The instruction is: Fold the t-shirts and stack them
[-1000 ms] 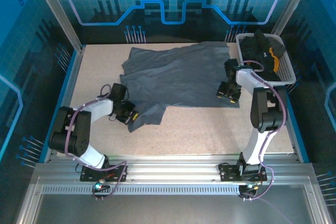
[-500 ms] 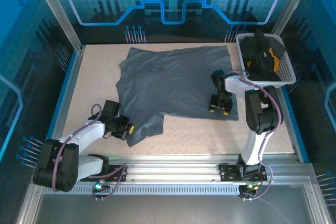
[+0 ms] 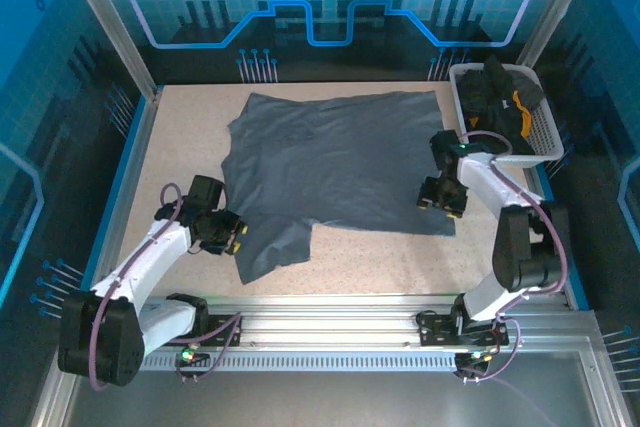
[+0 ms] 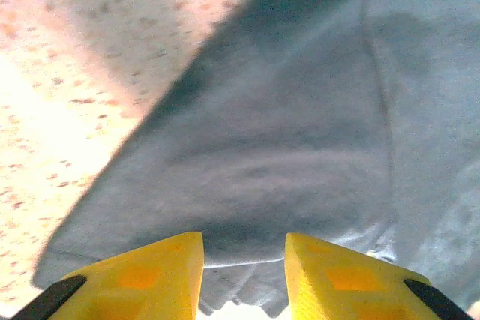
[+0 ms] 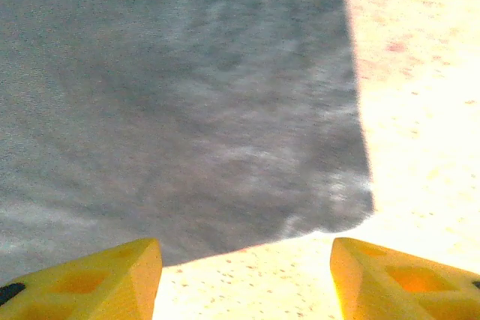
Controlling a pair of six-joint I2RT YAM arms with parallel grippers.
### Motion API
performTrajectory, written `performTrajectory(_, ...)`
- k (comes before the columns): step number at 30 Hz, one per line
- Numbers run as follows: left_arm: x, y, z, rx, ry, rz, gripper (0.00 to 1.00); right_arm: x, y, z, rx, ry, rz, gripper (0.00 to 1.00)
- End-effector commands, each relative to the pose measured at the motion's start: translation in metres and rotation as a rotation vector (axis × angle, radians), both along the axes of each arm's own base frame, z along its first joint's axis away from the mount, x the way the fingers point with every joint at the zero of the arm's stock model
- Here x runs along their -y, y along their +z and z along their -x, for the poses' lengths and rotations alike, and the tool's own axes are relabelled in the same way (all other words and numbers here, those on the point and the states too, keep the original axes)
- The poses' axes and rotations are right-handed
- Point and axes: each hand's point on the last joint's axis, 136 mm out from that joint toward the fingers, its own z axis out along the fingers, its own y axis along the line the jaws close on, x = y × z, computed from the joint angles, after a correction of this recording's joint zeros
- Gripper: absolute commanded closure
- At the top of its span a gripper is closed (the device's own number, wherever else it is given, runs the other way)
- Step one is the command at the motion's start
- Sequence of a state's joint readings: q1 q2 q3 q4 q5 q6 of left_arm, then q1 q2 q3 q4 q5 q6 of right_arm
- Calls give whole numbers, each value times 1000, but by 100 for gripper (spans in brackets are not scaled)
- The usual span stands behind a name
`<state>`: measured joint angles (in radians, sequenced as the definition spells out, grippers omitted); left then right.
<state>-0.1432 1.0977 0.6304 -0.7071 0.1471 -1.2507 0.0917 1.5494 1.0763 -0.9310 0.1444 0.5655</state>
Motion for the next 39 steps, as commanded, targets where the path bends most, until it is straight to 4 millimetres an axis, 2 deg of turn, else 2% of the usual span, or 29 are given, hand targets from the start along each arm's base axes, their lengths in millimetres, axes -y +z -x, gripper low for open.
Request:
performTrajectory(1,1,-17,38,-142,-31,3,65,10,4,31,-25,-103,-55,38)
performTrajectory(5,-2,-20,50,-179,-62,-19,63,18,0,46,-8,-209,-129,40)
performTrajectory(9,-4,-19,43,-152,-51,-31,63,16,-2,43,6,-216,-149,44)
performTrajectory(13,-6,1,5,-23,-14,-52,65,-4,4,27,42,-115,-148,49)
performTrajectory(17,-3,14,-52,60,-38,-85,65,-42,8,5,72,13,-157,51)
performTrajectory(21,0,6,-106,96,-54,-90,65,-74,-3,-18,60,83,-188,52)
performTrajectory(25,-11,-13,-136,71,-11,-103,65,-89,-22,-35,-2,130,-161,52)
performTrajectory(28,-27,-32,-129,2,6,-126,65,-94,-37,-36,-82,146,-143,52)
performTrajectory(32,-48,-58,-84,-102,49,-129,67,-98,-49,-24,-167,177,-109,51)
performTrajectory(35,-57,-65,-55,-127,63,-133,67,-100,-55,-6,-212,170,-104,50)
performTrajectory(39,-60,-67,-35,-141,63,-110,67,-104,-61,23,-275,171,-126,49)
